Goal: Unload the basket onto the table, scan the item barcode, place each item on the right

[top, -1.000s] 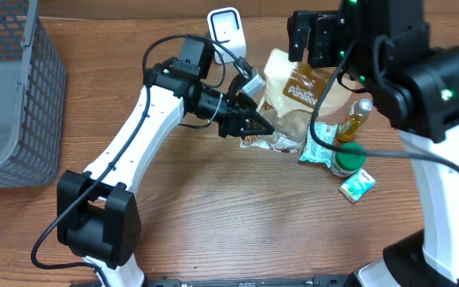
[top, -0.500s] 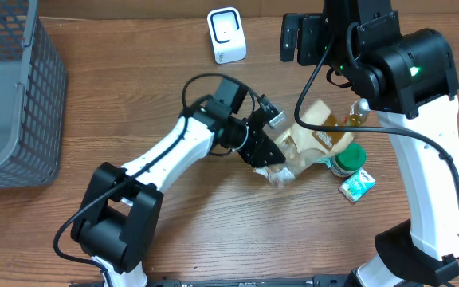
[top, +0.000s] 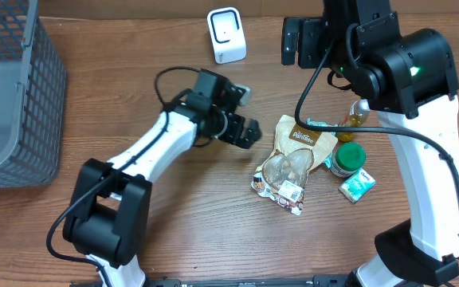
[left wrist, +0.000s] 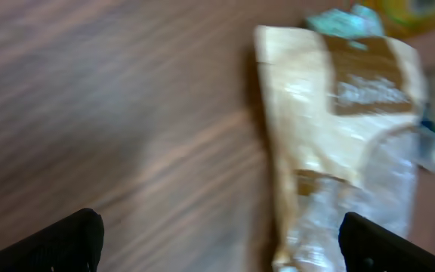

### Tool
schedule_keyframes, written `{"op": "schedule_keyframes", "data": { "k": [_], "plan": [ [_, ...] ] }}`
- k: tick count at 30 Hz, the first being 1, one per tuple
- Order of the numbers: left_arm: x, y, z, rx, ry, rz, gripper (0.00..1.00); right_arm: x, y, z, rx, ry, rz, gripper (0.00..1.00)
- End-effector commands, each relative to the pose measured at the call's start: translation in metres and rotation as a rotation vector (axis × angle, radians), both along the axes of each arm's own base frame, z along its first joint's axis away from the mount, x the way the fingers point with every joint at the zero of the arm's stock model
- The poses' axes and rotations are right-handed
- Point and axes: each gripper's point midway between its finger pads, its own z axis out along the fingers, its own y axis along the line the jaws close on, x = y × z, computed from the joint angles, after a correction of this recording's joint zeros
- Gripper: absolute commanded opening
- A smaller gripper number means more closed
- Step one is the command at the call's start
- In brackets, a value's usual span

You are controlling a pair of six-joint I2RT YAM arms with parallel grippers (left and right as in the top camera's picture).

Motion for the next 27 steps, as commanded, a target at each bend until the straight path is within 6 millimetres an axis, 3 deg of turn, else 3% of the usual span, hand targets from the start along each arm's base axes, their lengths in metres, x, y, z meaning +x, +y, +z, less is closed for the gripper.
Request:
{"op": "schedule_keyframes", "data": {
  "k": [1,27],
  "plan": [
    [0.0119,0.0184,-0.004,0.048,-0.001,0.076,1.0,0.002,-0.0028,0.0026,-0.002,-0.012,-0.018,1.0],
    [0.0121,0.0228,-0.0058,0.063,0.004,0.086,1.0,0.0036,-0.002,0.0003,-0.005,-0.007,-0.017,1.0]
  ]
}}
